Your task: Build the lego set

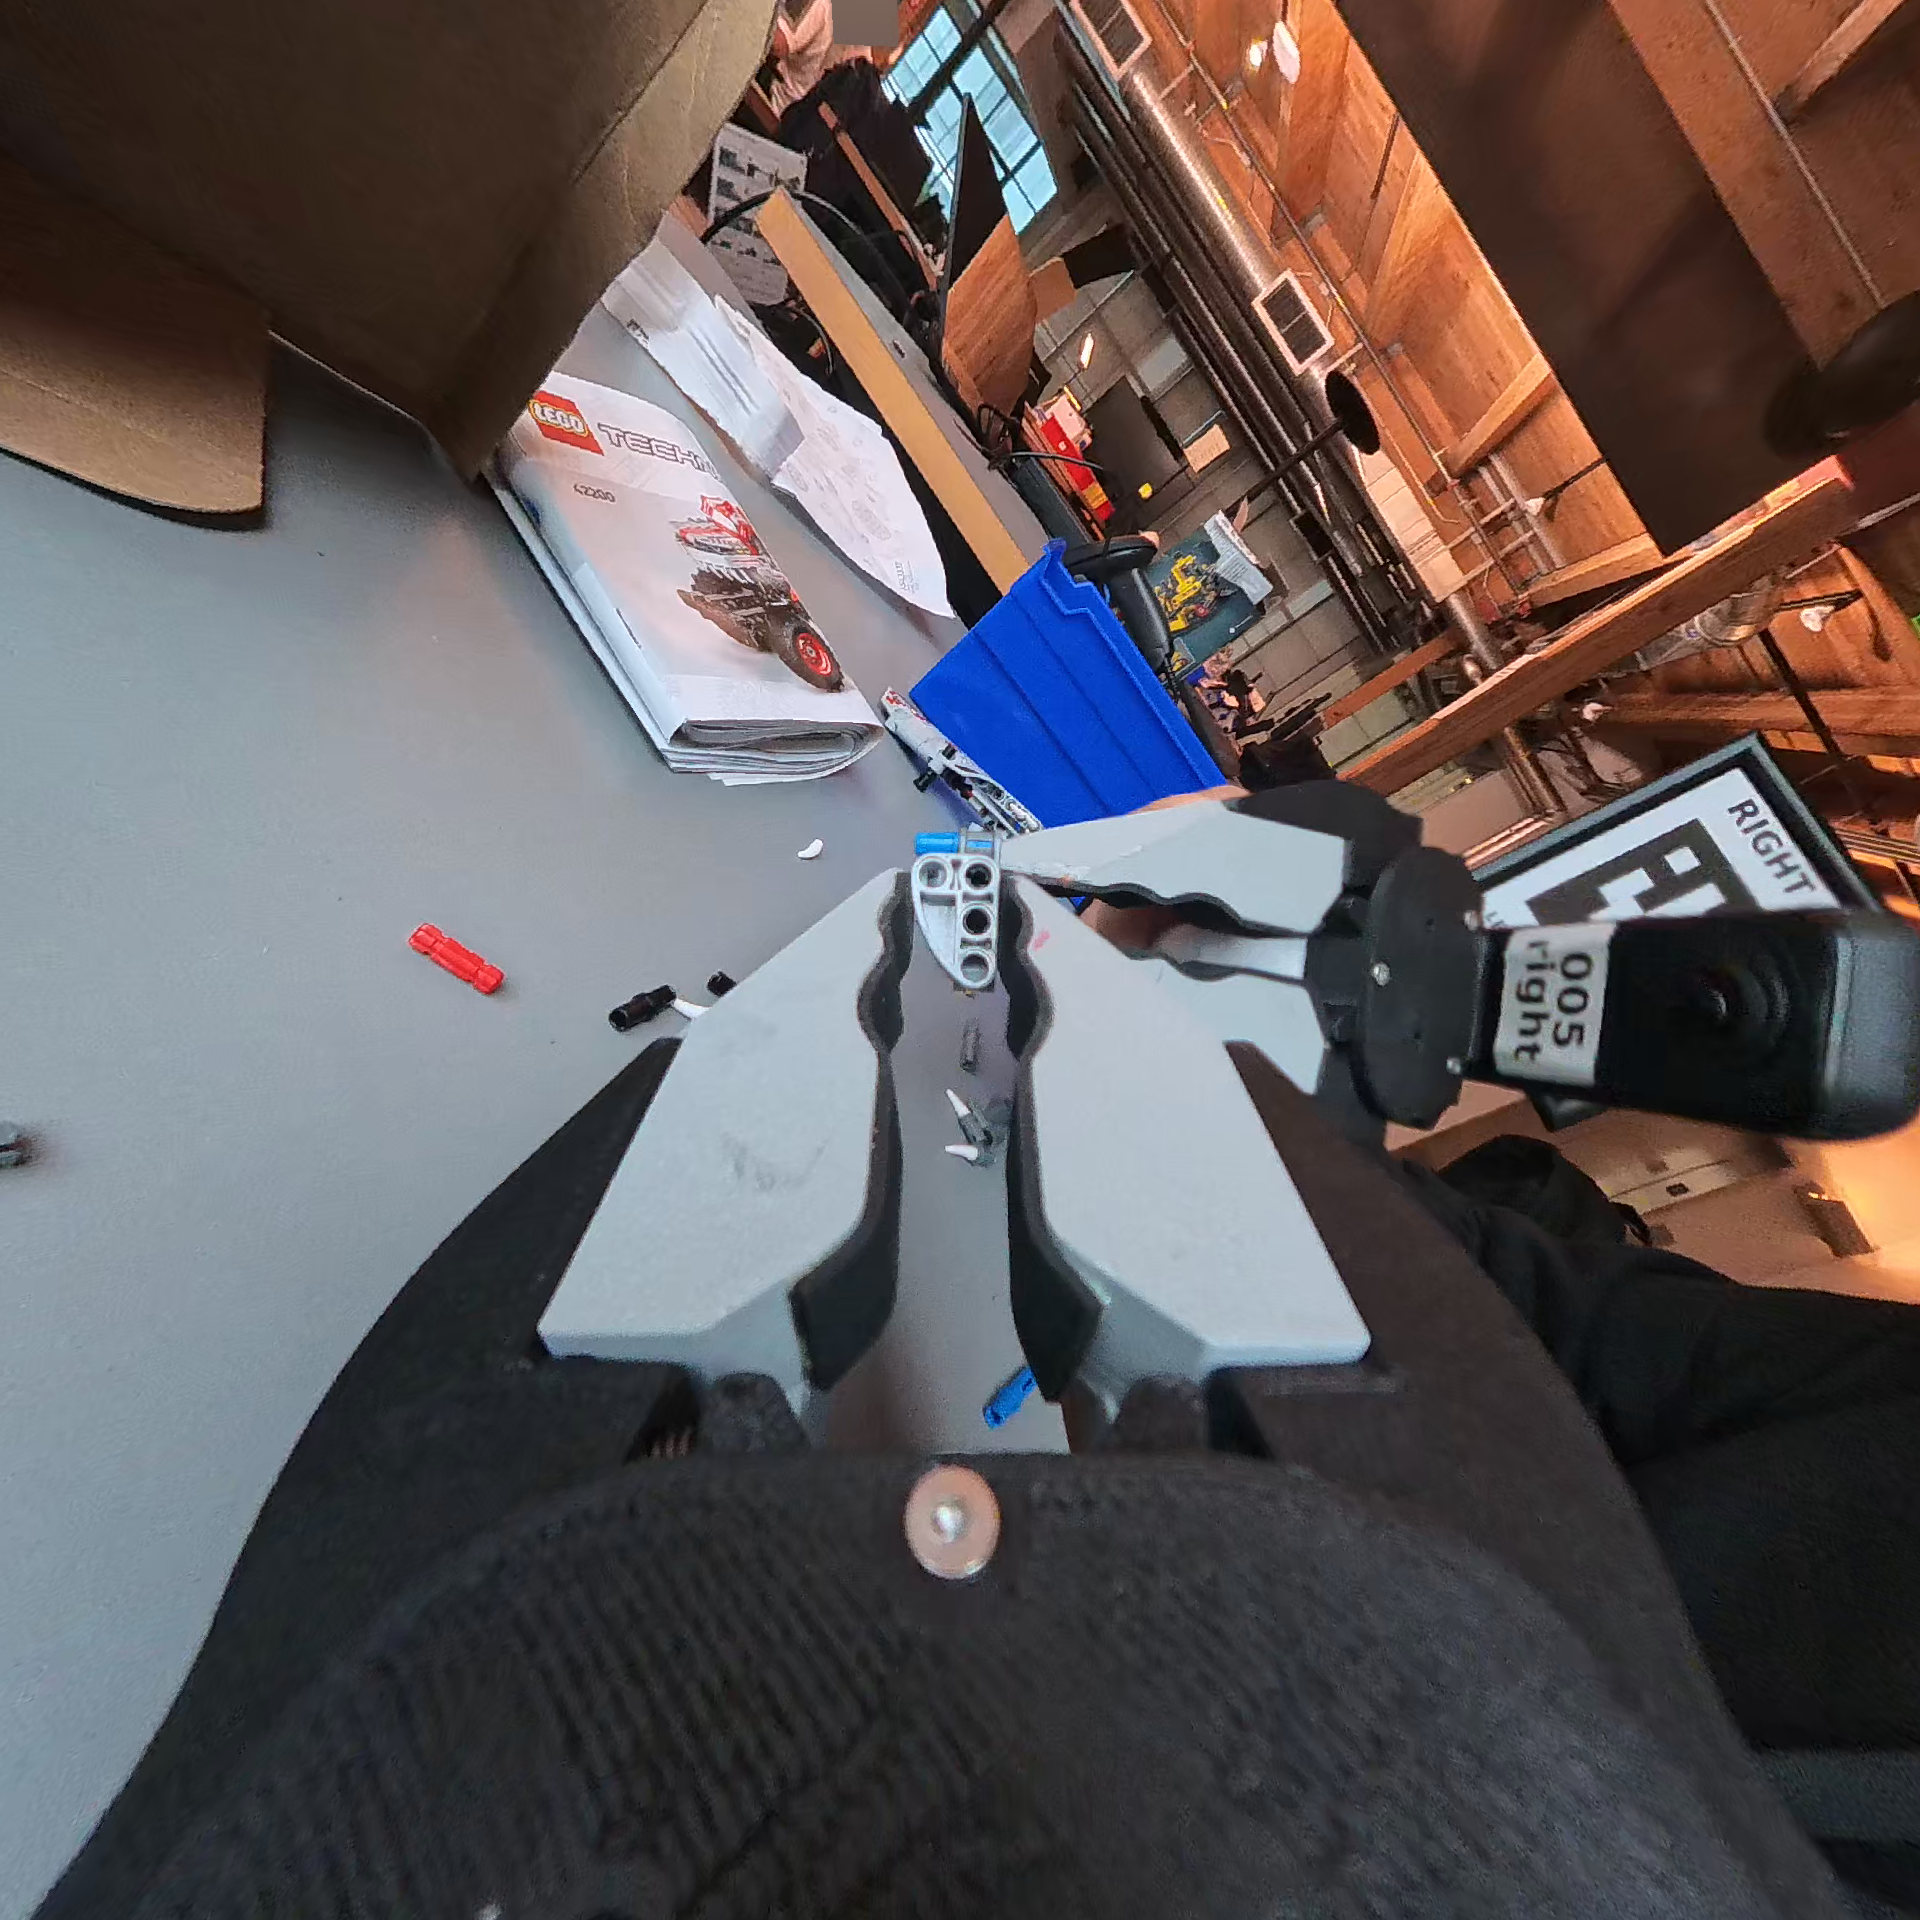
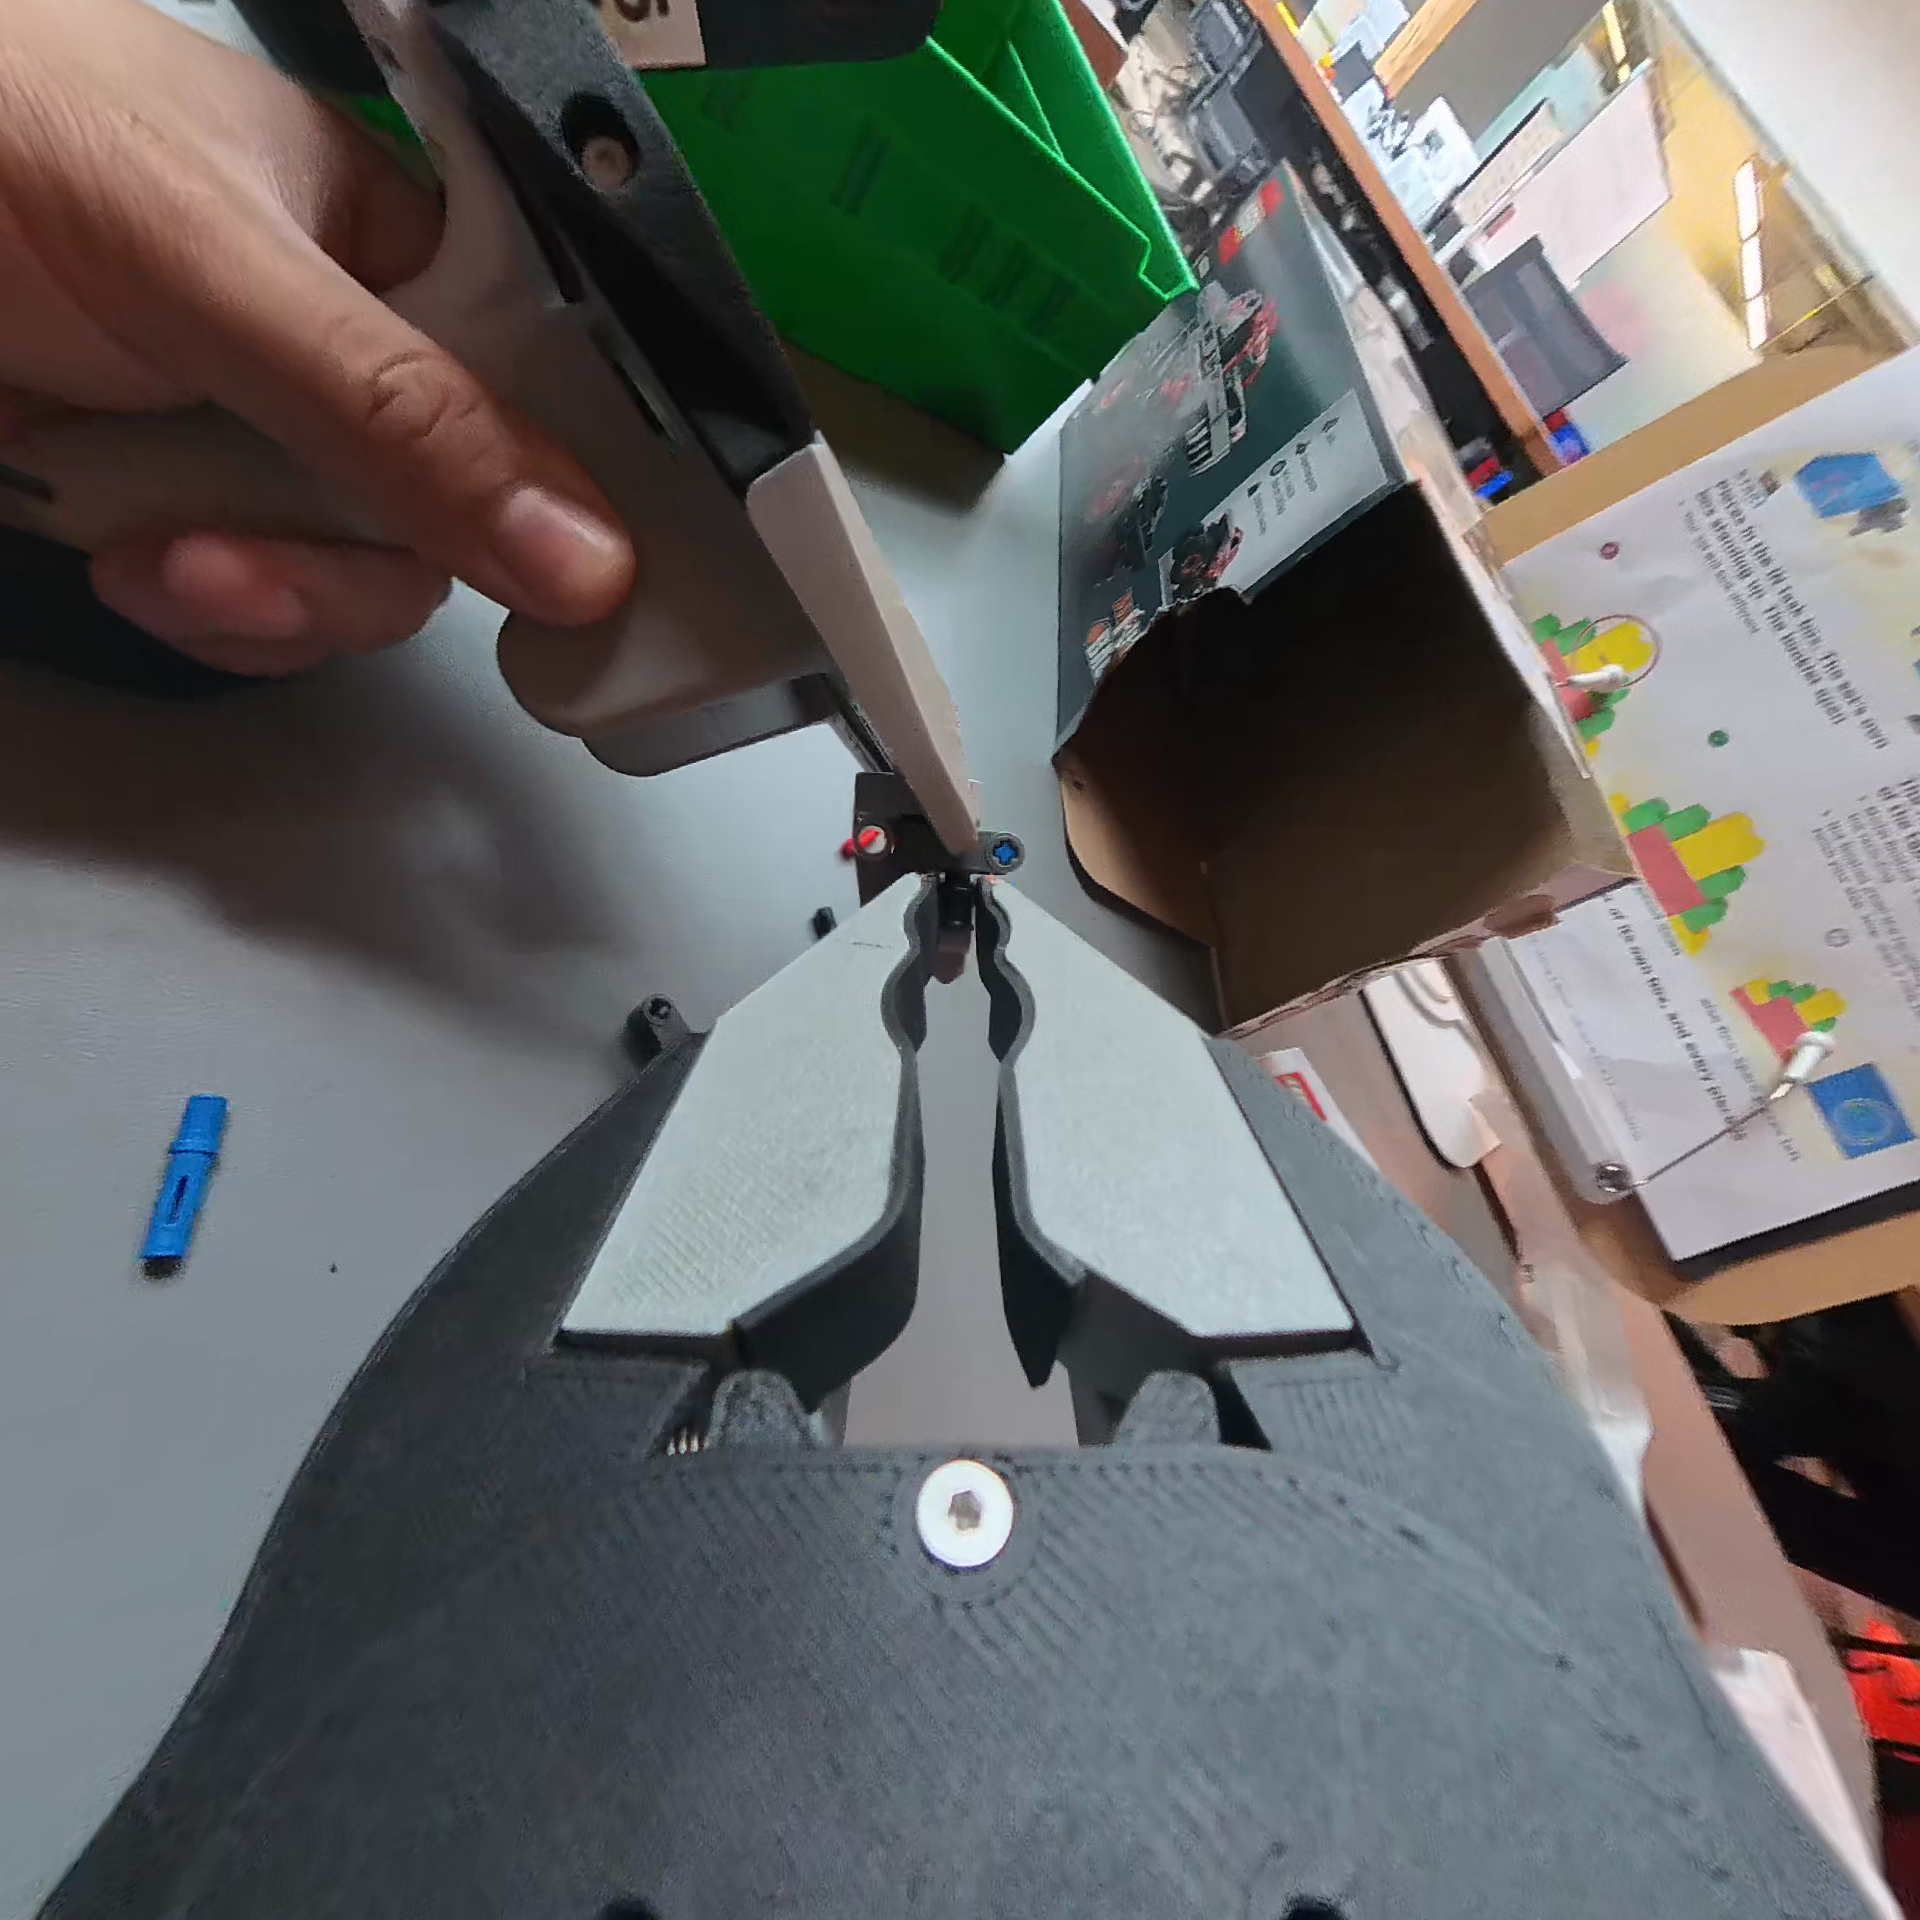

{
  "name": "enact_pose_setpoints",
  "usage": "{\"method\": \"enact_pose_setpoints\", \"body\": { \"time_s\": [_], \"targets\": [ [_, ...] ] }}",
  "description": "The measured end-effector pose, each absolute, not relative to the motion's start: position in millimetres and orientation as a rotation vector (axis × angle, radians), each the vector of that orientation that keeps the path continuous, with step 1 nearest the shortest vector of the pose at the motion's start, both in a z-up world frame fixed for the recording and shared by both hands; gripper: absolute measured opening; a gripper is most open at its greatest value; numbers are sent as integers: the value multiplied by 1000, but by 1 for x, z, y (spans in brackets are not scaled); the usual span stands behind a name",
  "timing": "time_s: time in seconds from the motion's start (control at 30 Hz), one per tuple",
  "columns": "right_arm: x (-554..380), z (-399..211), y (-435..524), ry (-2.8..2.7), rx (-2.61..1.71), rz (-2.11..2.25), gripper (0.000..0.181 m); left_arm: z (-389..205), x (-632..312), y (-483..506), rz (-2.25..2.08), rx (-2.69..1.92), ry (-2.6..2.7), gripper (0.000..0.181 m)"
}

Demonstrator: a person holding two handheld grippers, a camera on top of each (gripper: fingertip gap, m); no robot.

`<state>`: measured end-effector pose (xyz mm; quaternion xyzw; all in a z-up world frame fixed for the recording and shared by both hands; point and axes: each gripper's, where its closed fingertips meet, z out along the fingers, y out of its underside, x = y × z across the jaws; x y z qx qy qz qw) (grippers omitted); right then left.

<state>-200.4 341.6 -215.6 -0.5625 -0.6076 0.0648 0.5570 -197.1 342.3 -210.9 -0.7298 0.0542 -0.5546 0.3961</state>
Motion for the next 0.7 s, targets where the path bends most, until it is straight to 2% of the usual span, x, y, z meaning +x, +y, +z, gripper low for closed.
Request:
{"method": "enact_pose_setpoints", "body": {
  "time_s": [0.03,0.2,0.4,0.63,0.7],
  "targets": [
    [-201,-217,342,-1437,-1318,131,4,-212,-197,343,-1411,-1853,126,14],
    [-201,-217,341,-1495,-1240,12,3,-212,-198,342,-1453,-1852,104,14],
    [-202,-224,343,-1557,-1261,-107,2,-215,-201,341,-1048,-1911,335,14],
    [-200,-229,346,-1563,-1314,-105,3,-219,-201,342,-887,-1934,383,14],
    [-178,-241,366,-1560,-1428,-263,2,-202,-207,342,-854,-1838,362,15]
  ]
}}
